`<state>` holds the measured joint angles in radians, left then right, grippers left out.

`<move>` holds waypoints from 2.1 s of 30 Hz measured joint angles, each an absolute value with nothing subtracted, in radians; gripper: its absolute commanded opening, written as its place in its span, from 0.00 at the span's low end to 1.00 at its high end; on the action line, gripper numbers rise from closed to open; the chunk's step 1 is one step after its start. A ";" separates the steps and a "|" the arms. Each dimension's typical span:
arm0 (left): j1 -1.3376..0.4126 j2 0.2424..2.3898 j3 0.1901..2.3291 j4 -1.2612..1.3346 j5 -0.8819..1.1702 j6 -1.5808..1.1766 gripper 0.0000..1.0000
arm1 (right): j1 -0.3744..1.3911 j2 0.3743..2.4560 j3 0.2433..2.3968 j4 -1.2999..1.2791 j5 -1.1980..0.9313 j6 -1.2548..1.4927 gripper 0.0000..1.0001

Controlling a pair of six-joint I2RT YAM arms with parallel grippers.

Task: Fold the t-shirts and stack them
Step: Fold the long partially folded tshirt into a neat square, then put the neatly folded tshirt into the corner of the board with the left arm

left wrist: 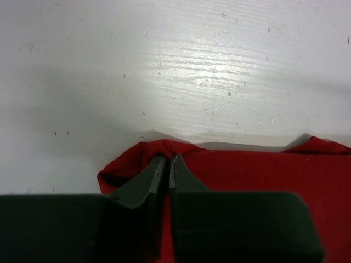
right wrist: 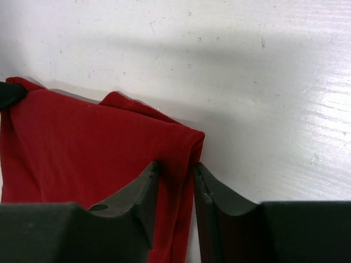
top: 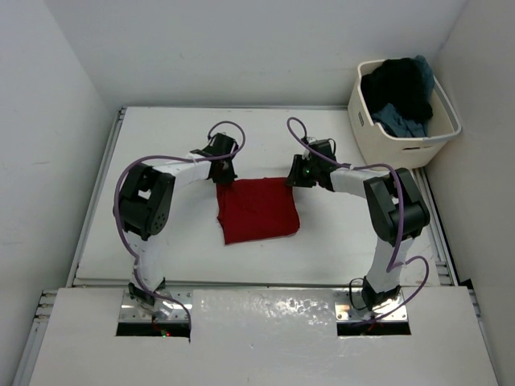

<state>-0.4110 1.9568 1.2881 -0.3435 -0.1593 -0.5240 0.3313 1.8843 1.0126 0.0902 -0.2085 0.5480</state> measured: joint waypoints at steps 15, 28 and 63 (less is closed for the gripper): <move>-0.430 1.768 1.177 -0.319 -0.147 -0.527 0.00 | 0.331 1.836 1.008 0.096 -0.223 0.523 0.00; -0.430 1.516 1.023 -0.359 -0.199 -0.596 0.00 | 0.343 1.721 0.993 0.110 -0.326 0.511 0.00; -0.332 1.494 0.838 -0.307 -0.174 -0.708 0.91 | 0.357 1.651 1.015 0.104 -0.260 0.450 0.99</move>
